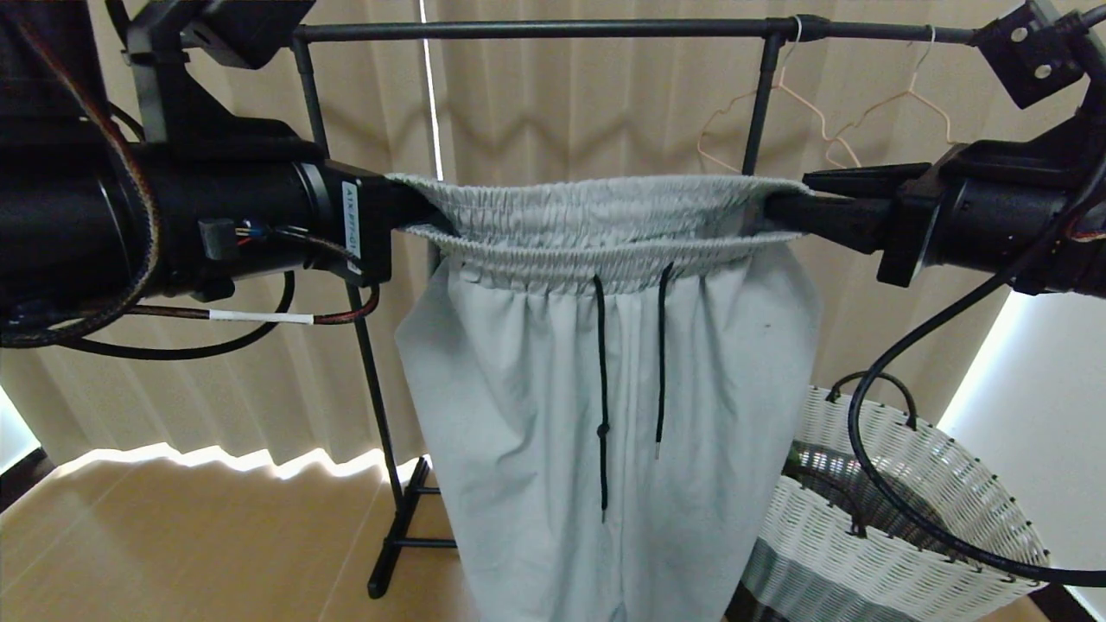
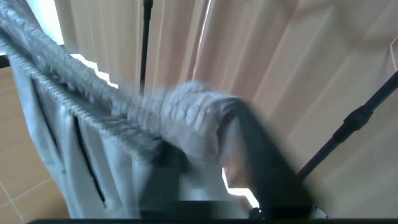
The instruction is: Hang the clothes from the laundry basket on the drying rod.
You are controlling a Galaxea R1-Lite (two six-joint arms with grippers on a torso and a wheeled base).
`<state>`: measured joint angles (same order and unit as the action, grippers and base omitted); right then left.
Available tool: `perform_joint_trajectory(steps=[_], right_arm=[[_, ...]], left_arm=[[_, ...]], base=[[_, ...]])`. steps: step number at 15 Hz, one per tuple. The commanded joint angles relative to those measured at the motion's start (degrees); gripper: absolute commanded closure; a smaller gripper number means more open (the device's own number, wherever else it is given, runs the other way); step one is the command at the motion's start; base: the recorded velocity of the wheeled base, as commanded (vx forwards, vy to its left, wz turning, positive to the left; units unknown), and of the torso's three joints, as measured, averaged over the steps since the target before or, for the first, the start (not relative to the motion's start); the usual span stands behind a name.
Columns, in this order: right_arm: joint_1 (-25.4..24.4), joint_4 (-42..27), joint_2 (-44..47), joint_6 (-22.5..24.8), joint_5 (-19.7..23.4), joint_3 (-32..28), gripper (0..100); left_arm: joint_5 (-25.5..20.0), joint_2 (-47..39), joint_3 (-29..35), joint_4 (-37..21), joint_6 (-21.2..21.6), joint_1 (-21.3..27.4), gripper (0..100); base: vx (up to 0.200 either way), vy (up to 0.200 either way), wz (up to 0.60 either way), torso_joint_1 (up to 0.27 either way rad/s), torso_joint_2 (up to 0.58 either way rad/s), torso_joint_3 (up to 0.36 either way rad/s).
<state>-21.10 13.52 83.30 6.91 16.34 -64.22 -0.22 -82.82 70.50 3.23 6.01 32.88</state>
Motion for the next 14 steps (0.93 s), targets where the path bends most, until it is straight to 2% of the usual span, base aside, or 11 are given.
perform_joint_trajectory(steps=[1, 4, 7, 9, 14], right_arm=[[-0.08, 0.1, 0.02, -0.76, 0.1, 0.15, 0], [-1.22, 0.19, -0.77, -5.33, 0.19, 1.29, 0], [-2.89, 0.19, -2.18, -5.77, 0.45, 2.87, 0], [-3.07, 0.19, -2.97, -5.77, 0.63, 4.1, 0], [-3.77, 0.19, -6.57, -5.86, 2.12, 5.77, 0]], left_arm=[[0.13, 0.03, -0.36, -0.07, 0.05, -0.01, 100], [0.13, -0.15, -1.33, 0.02, 0.05, -0.45, 100], [5.32, -0.32, -1.33, 0.02, 0.14, -0.62, 100], [7.16, -0.32, -2.12, 0.02, 0.14, -0.71, 100], [7.25, -1.2, -3.09, 0.02, 1.02, -6.16, 100]], base=[[0.0, 0.0, 0.0, 0.0, 0.0, 0.0], [0.0, 0.0, 0.0, 0.0, 0.0, 0.0], [0.0, 0.0, 0.0, 0.0, 0.0, 0.0], [0.0, 0.0, 0.0, 0.0, 0.0, 0.0], [0.0, 0.0, 0.0, 0.0, 0.0, 0.0]])
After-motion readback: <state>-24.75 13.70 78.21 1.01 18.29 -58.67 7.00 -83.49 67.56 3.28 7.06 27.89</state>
